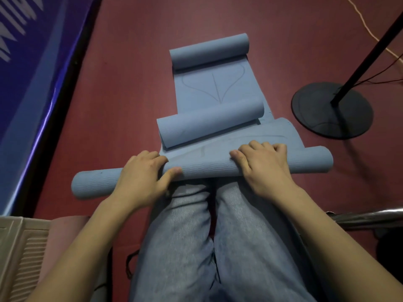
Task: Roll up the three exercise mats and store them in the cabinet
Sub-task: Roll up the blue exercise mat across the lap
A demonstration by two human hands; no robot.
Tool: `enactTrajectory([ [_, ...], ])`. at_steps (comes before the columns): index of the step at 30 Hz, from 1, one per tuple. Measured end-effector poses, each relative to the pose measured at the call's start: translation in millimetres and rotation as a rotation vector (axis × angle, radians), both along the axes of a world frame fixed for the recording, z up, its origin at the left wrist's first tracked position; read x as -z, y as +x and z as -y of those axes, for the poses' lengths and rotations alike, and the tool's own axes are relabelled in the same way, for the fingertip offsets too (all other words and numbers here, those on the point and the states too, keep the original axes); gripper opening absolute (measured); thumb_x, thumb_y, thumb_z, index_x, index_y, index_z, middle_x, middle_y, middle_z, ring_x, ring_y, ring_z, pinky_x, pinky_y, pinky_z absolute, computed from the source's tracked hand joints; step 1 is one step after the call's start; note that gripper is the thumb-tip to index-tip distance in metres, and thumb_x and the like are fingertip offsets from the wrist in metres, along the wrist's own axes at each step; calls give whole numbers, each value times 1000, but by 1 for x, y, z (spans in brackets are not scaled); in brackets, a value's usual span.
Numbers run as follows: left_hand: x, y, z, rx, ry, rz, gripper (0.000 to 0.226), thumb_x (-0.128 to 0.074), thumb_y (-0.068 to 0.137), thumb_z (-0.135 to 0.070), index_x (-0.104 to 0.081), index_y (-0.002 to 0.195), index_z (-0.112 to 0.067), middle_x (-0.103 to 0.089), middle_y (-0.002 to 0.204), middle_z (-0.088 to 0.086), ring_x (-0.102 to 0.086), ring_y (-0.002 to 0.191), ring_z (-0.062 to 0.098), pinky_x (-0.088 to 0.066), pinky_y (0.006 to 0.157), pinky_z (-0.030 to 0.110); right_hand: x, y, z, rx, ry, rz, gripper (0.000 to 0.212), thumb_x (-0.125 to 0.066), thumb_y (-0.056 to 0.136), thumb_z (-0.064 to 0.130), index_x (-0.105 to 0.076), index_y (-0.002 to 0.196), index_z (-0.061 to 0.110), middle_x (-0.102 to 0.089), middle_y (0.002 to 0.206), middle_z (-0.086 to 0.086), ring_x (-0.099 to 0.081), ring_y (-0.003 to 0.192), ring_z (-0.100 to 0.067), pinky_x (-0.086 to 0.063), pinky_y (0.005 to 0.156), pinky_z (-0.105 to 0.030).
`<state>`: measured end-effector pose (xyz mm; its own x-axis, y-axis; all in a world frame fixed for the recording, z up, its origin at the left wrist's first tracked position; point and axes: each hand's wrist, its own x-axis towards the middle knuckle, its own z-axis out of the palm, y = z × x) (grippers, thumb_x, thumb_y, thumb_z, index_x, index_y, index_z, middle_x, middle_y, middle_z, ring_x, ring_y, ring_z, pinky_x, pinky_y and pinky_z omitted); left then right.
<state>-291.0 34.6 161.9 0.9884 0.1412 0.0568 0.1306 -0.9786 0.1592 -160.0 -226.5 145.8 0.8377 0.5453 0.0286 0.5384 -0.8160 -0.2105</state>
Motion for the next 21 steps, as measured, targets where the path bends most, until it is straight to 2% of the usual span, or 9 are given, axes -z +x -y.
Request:
enactTrajectory([
  [2,-1,7,-1,-1,-51,-46,51,-26,90,-71,-36,65,-28,-40,67,-13,-45,75,25,-36,66,39,4,5,-3,29,7,10,57,-7,101,60,-55,93,29,-67,89,5,-60,88,-27,-28,84,-43],
  [5,-2,19,-5,-43,-96,-138,62,-18,83,-77,-43,64,-23,-50,67,-9,-49,73,23,-34,62,38,7,11,-7,26,14,27,51,-13,105,55,-49,85,25,-68,78,-1,-63,81,-32,-31,83,-45],
  [8,-11,25,-7,-69,-179,-240,71,-19,78,-82,-49,64,-19,-54,61,-4,-52,64,20,-39,60,38,4,14,-6,-2,8,23,51,-15,106,51,-51,82,24,-68,78,-3,-64,82,-33,-31,84,-46],
  [10,-16,23,-7,-65,-206,-273,74,-20,77,-83,-53,67,-17,-56,62,0,-54,64,20,-44,64,40,1,14,-6,3,8,35,56,-14,107,51,-55,81,24,-68,78,-5,-63,81,-33,-31,84,-46],
  [13,-18,17,-2,-50,-181,-255,76,-21,78,-82,-52,66,-14,-56,61,3,-54,62,21,-44,64,41,-1,9,-5,19,-6,72,60,-14,107,50,-64,86,23,-70,81,-9,-64,84,-34,-31,85,-46],
  [16,-24,5,8,-57,-186,-216,71,-23,87,-76,-47,62,-14,-52,55,1,-50,60,24,-39,60,40,-11,-2,4,6,-14,53,64,-13,107,51,-66,86,22,-72,85,-12,-64,88,-36,-33,86,-46],
  [19,-31,-18,16,-9,-207,-192,68,-26,92,-71,-45,60,-14,-45,50,-1,-45,52,15,-33,56,38,-25,-19,22,-29,1,40,61,-13,106,53,-55,74,25,-71,81,-11,-64,84,-37,-35,87,-48],
  [21,-28,-40,21,12,-235,-208,68,-26,90,-74,-46,59,-17,-43,48,-2,-44,51,13,-35,55,38,-22,-38,35,-65,-11,55,59,-11,106,53,-50,71,26,-70,77,-9,-64,79,-37,-34,82,-47],
])
